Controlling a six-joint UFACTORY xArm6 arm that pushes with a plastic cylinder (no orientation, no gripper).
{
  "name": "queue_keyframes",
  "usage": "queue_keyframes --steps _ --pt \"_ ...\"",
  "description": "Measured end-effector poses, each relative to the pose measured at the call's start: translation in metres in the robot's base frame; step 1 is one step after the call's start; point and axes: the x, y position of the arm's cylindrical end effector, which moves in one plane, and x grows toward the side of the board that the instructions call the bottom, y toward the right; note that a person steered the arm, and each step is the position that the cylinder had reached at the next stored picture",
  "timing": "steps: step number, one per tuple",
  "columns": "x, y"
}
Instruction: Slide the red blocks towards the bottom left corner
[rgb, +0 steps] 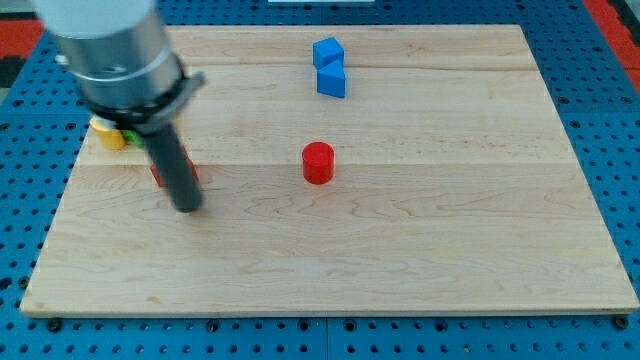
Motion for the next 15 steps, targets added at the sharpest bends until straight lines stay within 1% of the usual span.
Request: queue_keyframes --steps 1,2,3,4,5,6,7,8,9,10,12,13,14,15 --pt "-0.029 0.064" --pt "-0.068 0.031" --pt "-0.058 -0.041" --pt "-0.043 -0.050" --pt "-0.078 -0.077" --pt "-0.019 -0.077" --pt "0.006 -0.047" --pt "-0.024 -0.001" --pt "0.034 0.020" --pt "0.041 -0.028" --pt "0.045 -0.053" --pt "0.052 0.013" --pt "0.025 0.136" --pt "-0.037 0.192"
